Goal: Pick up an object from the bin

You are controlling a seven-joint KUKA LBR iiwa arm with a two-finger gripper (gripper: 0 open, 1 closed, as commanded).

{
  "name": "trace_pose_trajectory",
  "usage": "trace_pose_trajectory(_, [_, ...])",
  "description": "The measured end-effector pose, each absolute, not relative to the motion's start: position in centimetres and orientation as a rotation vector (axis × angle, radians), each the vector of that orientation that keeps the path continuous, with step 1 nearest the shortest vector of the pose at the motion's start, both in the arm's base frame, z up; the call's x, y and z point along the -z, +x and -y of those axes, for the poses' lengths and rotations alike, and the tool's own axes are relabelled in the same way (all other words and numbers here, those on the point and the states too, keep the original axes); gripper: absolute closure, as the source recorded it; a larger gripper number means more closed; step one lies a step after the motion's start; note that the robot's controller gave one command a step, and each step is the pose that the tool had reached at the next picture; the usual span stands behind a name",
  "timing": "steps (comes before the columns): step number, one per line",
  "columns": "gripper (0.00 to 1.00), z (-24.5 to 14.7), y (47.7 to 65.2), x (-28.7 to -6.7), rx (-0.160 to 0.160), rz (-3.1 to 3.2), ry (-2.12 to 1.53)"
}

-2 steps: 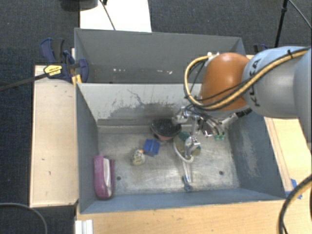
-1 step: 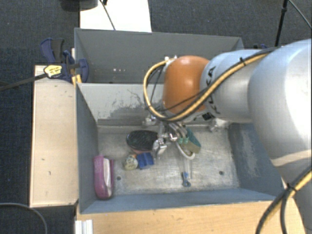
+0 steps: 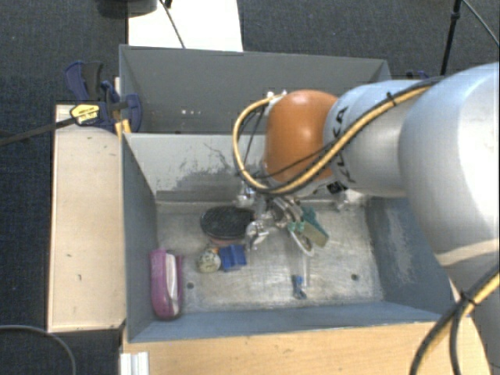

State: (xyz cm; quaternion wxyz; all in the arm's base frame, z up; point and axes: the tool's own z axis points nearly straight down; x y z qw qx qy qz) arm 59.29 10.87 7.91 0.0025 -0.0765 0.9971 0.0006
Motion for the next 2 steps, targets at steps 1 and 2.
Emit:
trace_pose_trajectory(1, [1.00, -9.7, 58.7, -19.6, 0.000, -3.091, -0.510])
trace_pose_trajectory(2, [1.00, -9.0, 57.2, -24.5, 0.001, -2.980, -0.973])
